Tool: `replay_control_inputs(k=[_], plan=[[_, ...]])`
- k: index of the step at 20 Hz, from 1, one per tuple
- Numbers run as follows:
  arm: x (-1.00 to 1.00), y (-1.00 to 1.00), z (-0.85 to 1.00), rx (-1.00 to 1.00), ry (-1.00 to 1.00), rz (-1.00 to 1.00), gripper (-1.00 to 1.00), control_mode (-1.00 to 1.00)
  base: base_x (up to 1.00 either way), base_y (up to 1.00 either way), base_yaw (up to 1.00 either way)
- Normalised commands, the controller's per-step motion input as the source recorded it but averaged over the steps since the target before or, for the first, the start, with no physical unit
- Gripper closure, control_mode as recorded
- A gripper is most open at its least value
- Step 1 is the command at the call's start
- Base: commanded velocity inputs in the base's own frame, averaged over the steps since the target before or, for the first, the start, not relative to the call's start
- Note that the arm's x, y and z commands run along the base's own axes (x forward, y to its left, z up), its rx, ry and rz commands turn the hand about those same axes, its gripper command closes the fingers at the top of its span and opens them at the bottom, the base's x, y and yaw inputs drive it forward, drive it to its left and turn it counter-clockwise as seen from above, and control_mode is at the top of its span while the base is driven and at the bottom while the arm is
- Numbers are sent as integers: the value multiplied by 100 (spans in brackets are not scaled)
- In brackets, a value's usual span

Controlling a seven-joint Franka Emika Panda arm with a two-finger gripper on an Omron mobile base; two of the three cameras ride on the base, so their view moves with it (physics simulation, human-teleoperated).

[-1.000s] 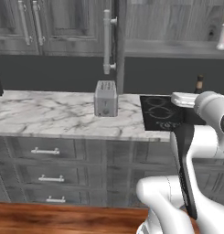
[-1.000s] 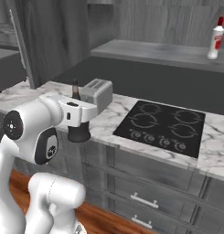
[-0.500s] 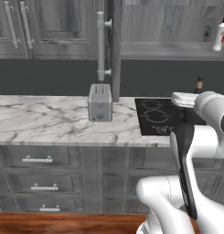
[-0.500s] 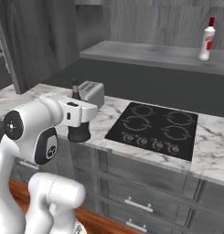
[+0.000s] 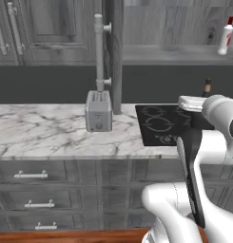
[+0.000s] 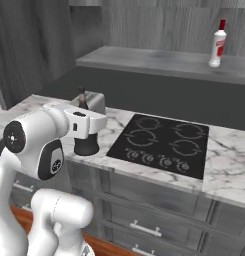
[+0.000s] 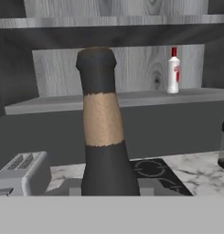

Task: Sort all alcoholic drinks to one cabinet, and non-alcoholic drinks to the other.

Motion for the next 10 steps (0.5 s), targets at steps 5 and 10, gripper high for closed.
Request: replay_control_inputs(k=[5,10], plan=[[0,0,0,0,0,0,100,100,32,-20,-10],[0,0,0,0,0,0,100,100,32,-19,-10]])
